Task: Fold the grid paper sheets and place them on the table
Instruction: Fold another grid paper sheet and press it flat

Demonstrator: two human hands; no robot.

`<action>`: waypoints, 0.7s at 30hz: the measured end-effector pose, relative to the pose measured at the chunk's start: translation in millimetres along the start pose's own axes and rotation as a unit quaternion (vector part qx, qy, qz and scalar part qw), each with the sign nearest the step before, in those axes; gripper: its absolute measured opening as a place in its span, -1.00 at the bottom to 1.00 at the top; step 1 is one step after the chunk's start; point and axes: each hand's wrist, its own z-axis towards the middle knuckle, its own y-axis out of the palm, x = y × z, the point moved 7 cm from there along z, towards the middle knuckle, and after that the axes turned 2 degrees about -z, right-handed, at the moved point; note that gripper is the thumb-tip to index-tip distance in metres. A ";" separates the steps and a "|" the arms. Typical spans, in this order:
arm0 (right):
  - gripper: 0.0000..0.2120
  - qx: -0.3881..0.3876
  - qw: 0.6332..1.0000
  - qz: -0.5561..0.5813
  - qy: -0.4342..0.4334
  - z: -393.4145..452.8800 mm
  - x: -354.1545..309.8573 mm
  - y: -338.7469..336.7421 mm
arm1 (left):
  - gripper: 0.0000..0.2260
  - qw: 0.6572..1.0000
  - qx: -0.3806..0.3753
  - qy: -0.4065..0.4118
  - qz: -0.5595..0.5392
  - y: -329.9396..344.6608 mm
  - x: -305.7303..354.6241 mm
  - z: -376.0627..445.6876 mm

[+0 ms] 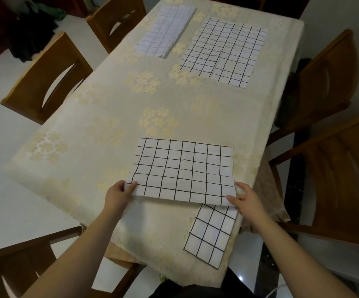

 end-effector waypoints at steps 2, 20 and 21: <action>-0.39 0.012 1.000 0.000 0.006 -0.9 0.5 -4.3 | -0.59 1.000 -0.001 -0.005 0.023 0.1 -2.8 2.0; -0.50 0.133 0.981 -0.143 0.004 -11.7 0.9 -12.3 | -0.53 0.994 0.003 -0.074 -0.082 -6.2 -20.4 -23.0; -0.51 0.157 0.970 -0.184 0.003 -14.3 -1.7 -13.1 | -0.56 0.991 0.004 -0.084 -0.100 -6.0 -21.5 -25.5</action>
